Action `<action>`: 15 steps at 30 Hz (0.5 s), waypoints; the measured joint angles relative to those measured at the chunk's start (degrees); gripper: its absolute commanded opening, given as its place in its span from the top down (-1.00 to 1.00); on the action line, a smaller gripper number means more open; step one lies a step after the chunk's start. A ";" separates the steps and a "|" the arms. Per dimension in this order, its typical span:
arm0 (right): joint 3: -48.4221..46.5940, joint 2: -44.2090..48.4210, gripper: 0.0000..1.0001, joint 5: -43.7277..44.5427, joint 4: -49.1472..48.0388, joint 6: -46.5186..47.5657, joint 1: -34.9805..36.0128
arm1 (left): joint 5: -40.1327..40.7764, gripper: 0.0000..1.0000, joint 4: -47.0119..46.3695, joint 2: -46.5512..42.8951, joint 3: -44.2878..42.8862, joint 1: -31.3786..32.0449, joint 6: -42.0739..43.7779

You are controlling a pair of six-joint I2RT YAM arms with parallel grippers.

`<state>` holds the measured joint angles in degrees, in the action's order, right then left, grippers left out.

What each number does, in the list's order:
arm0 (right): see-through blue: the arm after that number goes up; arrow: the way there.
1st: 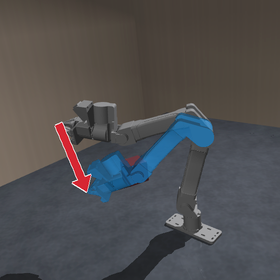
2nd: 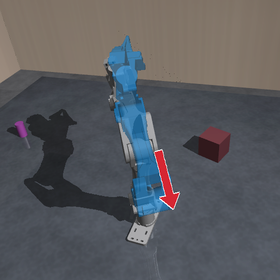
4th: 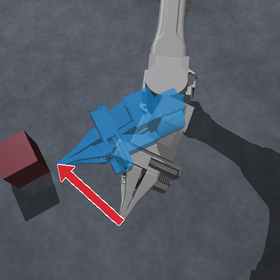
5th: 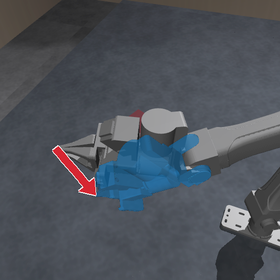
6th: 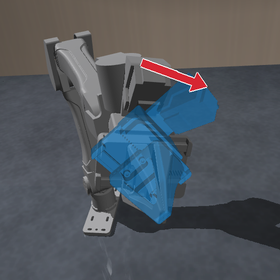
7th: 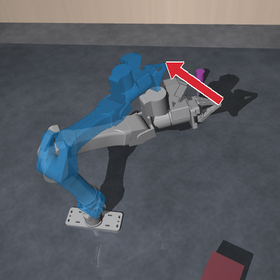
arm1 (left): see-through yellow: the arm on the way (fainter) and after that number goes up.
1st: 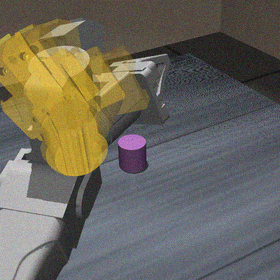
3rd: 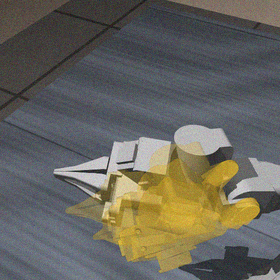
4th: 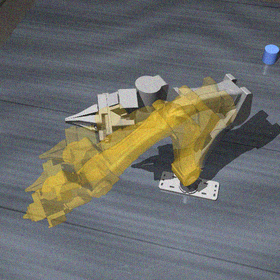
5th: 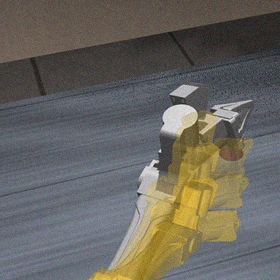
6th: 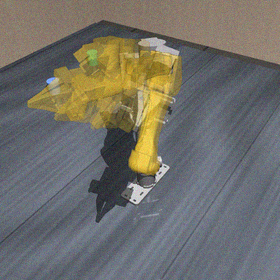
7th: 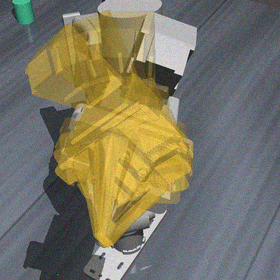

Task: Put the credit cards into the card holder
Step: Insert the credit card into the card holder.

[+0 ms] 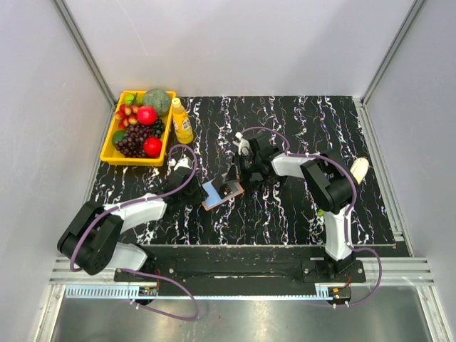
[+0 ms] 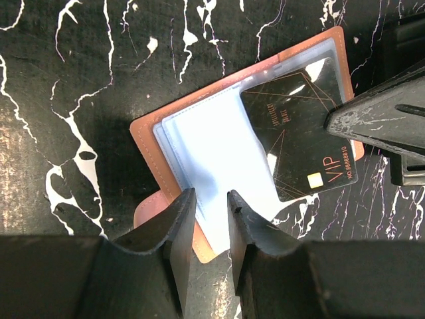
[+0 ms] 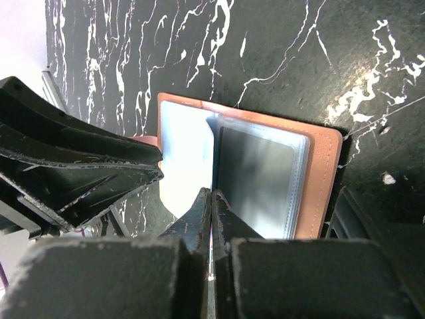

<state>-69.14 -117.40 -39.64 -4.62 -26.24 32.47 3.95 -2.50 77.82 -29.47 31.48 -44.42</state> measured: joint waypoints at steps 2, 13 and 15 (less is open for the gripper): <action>0.15 0.00 1.00 0.76 -0.04 -0.22 0.20 | 0.20 0.39 0.17 -0.02 0.00 0.02 0.00; 0.13 0.33 1.00 7.50 1.33 -0.20 1.14 | 1.86 0.34 1.49 -0.13 -0.04 0.00 0.02; -0.17 0.33 1.00 7.74 2.01 -0.17 1.31 | 2.16 0.35 1.68 -0.26 -0.07 0.02 0.13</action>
<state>-69.32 -117.08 -31.90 -2.61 -26.41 33.78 6.11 -0.82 77.56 -29.54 31.51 -44.29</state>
